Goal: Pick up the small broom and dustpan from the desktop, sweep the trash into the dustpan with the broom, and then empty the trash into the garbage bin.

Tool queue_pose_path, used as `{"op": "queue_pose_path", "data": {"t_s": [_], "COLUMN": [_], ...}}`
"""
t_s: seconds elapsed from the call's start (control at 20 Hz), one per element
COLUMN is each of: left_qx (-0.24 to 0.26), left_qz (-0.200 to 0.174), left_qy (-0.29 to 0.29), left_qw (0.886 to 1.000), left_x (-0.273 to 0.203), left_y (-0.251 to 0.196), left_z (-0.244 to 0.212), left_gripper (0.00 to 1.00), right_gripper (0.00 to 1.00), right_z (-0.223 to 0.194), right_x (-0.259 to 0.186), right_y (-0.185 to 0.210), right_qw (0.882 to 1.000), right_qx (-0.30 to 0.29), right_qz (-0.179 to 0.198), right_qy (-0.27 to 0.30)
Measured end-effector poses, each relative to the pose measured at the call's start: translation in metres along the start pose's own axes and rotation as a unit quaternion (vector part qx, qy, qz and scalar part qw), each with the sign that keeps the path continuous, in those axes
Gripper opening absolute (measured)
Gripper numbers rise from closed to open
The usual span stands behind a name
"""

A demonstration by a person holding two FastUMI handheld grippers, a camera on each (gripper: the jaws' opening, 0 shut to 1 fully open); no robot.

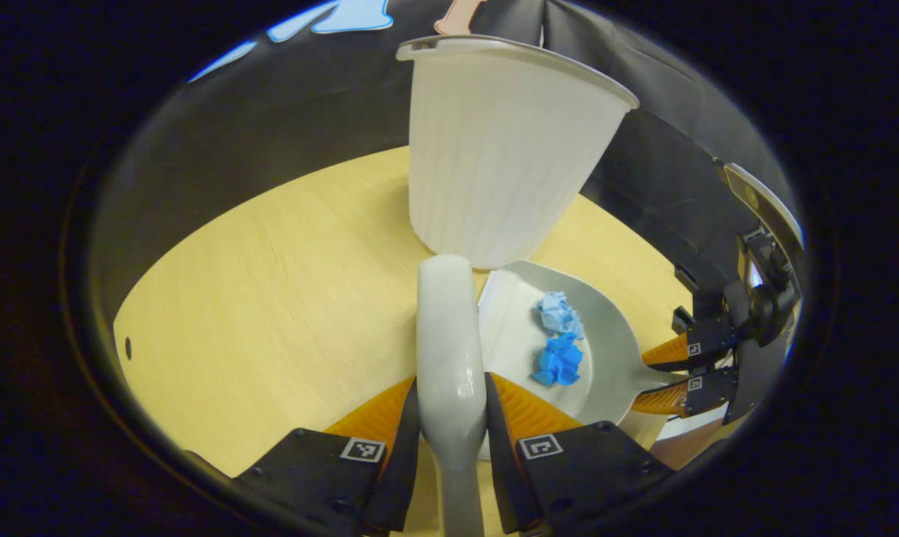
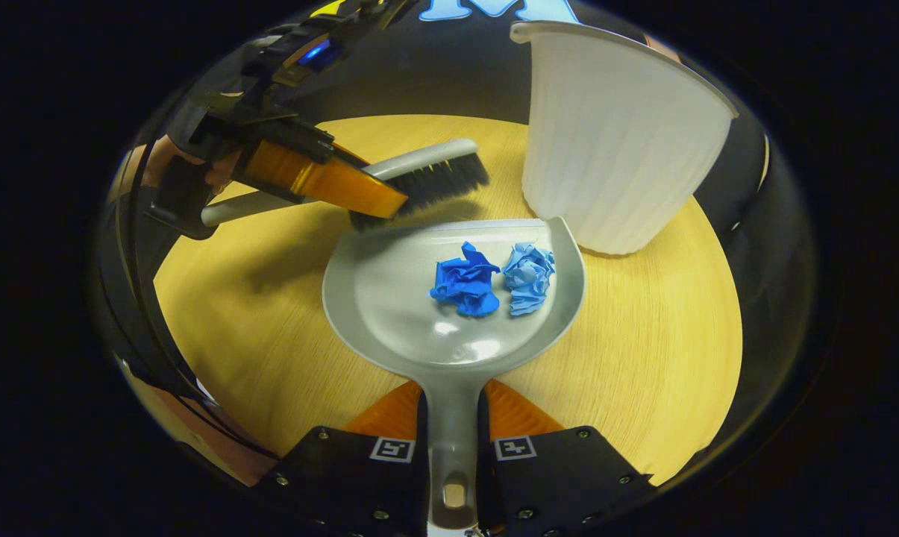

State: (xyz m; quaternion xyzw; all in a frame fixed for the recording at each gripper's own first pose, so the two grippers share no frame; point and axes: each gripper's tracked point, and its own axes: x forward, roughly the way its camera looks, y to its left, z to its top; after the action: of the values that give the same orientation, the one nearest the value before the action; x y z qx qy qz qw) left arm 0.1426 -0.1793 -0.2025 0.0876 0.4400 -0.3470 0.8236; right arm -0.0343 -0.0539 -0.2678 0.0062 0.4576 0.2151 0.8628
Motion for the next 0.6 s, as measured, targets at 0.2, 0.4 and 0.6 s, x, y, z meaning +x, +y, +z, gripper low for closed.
{"op": "queue_pose_path", "data": {"t_s": [0.2, 0.4, 0.6], "left_qx": [-0.014, -0.028, -0.043], "left_qz": [0.018, 0.022, 0.027], "left_qy": [-0.012, -0.018, -0.021], "left_qw": [1.0, 0.999, 0.998], "left_x": [0.001, -0.023, -0.034], "left_y": [0.026, 0.033, 0.042], "left_z": [-0.01, -0.015, -0.026], "left_gripper": [0.48, 0.51, 0.48], "right_gripper": [0.29, 0.29, 0.24], "right_z": [0.005, 0.01, 0.016], "right_x": [-0.002, -0.002, -0.004], "right_y": [0.008, 0.014, 0.02], "right_qw": [0.999, 0.997, 0.994], "right_qx": [0.036, 0.065, 0.084], "right_qz": [-0.022, -0.049, -0.063], "right_qy": [0.002, -0.001, -0.009]}}
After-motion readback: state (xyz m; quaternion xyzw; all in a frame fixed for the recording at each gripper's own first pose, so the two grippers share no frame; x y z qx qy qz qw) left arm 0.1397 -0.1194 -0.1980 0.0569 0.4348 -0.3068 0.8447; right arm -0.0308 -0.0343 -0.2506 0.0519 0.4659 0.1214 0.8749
